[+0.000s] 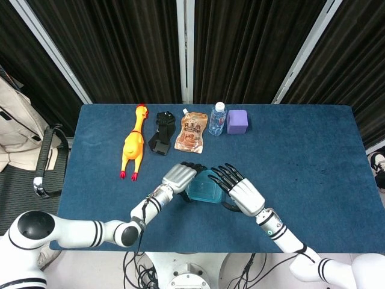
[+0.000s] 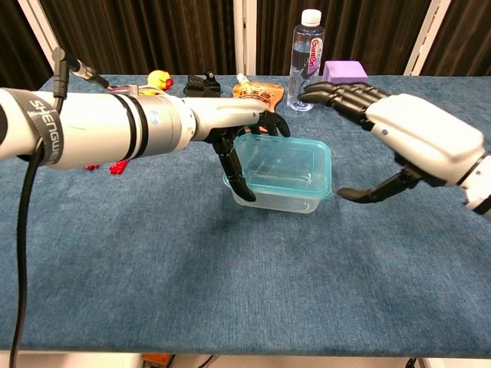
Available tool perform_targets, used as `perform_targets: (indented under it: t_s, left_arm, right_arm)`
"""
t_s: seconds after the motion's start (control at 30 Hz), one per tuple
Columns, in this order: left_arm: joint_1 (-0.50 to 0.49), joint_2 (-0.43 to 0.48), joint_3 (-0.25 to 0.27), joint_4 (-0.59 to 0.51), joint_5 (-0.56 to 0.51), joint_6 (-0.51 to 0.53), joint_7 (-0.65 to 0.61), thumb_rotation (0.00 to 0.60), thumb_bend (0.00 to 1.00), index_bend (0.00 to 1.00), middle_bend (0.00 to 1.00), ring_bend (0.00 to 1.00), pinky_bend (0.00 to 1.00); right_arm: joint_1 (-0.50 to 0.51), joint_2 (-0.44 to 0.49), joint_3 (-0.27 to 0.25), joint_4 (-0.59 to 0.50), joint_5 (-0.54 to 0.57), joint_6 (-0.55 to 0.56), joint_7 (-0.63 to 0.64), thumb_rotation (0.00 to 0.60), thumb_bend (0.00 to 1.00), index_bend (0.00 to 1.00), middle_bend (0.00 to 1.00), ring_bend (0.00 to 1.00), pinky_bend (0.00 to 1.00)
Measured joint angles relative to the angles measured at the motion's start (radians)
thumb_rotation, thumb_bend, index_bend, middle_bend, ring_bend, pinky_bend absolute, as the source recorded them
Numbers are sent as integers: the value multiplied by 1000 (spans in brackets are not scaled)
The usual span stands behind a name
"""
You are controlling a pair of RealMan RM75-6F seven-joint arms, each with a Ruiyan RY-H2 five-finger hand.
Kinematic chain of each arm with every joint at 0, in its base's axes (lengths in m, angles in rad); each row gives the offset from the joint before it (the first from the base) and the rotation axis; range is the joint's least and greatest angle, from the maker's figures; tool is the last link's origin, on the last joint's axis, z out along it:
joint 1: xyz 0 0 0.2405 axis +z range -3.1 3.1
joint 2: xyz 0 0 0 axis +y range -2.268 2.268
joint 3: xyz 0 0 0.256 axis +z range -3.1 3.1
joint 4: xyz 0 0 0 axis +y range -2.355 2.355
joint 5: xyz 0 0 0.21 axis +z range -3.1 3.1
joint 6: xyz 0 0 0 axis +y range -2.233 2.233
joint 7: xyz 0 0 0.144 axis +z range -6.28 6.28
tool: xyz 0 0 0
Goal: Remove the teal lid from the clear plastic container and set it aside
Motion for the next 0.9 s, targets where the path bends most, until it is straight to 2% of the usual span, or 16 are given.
perform_targets:
  t_s: [0.4, 0.9]
  left_arm:
    - [-7, 6, 12, 1, 1, -2, -24, 600, 0, 253, 310, 203, 196]
    - [-11, 4, 33, 11, 10, 13, -22, 600, 0, 251, 309, 203, 189]
  right_arm:
    - [37, -75, -19, 95, 2, 9, 40, 600, 110, 0, 0, 0, 0]
    - [54, -52, -22, 50, 20, 12, 2, 600, 111, 0, 0, 0, 0]
